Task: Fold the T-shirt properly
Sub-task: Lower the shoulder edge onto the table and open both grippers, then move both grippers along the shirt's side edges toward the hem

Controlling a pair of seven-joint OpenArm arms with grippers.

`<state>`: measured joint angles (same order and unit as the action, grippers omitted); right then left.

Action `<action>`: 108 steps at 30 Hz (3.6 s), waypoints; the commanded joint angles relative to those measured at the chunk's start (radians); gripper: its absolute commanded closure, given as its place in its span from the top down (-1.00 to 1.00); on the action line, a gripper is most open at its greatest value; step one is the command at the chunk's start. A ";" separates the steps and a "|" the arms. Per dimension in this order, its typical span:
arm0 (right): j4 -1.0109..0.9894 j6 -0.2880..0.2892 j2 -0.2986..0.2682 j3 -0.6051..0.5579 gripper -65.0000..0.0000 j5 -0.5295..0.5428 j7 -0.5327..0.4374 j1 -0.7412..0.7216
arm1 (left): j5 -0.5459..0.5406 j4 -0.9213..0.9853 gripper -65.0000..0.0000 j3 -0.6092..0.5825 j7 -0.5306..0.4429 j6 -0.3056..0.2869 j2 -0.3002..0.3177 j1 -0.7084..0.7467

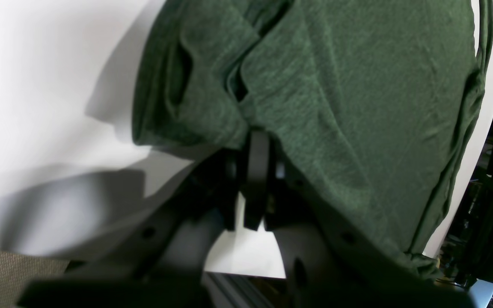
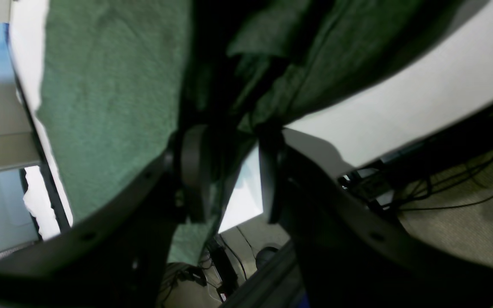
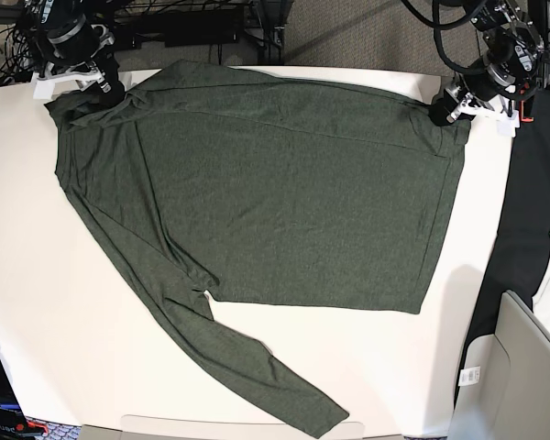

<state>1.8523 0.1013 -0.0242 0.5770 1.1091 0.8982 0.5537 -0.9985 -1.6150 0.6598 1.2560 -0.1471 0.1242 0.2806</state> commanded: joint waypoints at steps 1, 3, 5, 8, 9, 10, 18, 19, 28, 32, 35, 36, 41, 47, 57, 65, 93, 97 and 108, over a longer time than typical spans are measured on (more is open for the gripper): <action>0.017 0.028 -0.006 0.001 -0.39 0.044 0.000 0.004 | 0.007 -0.011 -1.00 0.001 0.024 0.013 0.005 0.009; 0.016 0.084 -0.007 0.001 -0.39 0.065 0.000 0.010 | 0.007 -0.009 -1.00 -0.001 0.024 0.013 0.005 0.009; 0.016 0.134 -0.010 0.001 -0.39 0.076 0.000 0.013 | 0.007 -0.008 -1.00 -0.001 0.024 0.013 0.005 0.007; 0.016 0.170 -0.012 0.001 -0.39 0.079 0.002 0.032 | 0.008 -0.006 -1.00 -0.001 0.024 0.013 0.005 0.006; 0.016 0.186 -0.012 0.001 -0.39 0.079 0.008 0.036 | 0.008 -0.006 -1.00 -0.001 0.024 0.013 0.005 0.006; 0.016 0.208 -0.009 0.001 -0.39 0.079 0.022 0.036 | 0.008 -0.006 -1.00 -0.001 0.024 0.013 0.005 0.006; 0.011 0.292 -0.009 0.004 -0.40 0.073 0.055 0.026 | 0.008 -0.005 -1.00 -0.001 0.024 0.013 0.005 0.006; 0.011 0.292 -0.007 0.004 -0.39 0.073 0.055 0.016 | 0.008 -0.005 -1.00 -0.001 0.024 0.013 0.005 0.006; -0.013 0.292 -0.006 0.004 -0.39 0.030 0.054 -0.024 | 0.008 -0.005 -1.00 -0.001 0.024 0.013 0.005 0.009; -0.059 0.292 -0.006 0.004 -0.41 0.029 0.054 -0.044 | 0.008 -0.005 -1.00 -0.001 0.024 0.013 0.005 0.009; -0.089 0.292 -0.004 0.005 -0.57 0.029 0.054 -0.063 | 0.008 -0.005 -1.00 -0.001 0.024 0.013 0.005 0.010; -0.096 0.292 -0.004 0.005 -0.68 0.030 0.054 -0.068 | 0.008 -0.005 -1.00 -0.001 0.024 0.013 0.005 0.010; -0.101 0.297 0.008 0.005 -0.99 0.036 0.054 -0.093 | 0.008 -0.005 -1.00 -0.001 0.024 0.013 0.005 0.012; -0.099 0.300 0.010 0.008 -0.99 0.099 0.040 -0.108 | 0.008 -0.005 -1.00 -0.001 0.024 0.013 0.005 0.012; -0.115 0.301 0.008 0.107 -0.99 0.127 0.003 -0.169 | 0.008 -0.005 -1.00 -0.001 0.024 0.013 0.004 0.013; -0.228 0.301 0.002 0.110 -0.98 0.108 0.003 -0.258 | 0.008 -0.005 -1.00 -0.001 0.024 0.013 0.004 0.013; -0.105 0.298 -0.001 0.064 0.02 0.119 0.031 -0.234 | -0.021 -0.181 -0.60 0.076 0.054 0.010 0.036 0.010; -0.105 0.298 -0.003 0.090 0.02 0.121 0.031 -0.235 | -0.021 -0.181 -0.60 0.074 0.058 0.010 0.071 -0.039; -0.029 0.298 -0.138 0.084 0.00 0.084 0.032 -0.271 | -0.013 -0.164 -0.59 -0.065 0.058 0.013 0.101 -0.283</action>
<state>1.8050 0.3904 -0.1493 0.6571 1.1759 0.9489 0.2874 -0.9882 -1.7687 0.5919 1.3087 -0.1352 0.2081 0.0071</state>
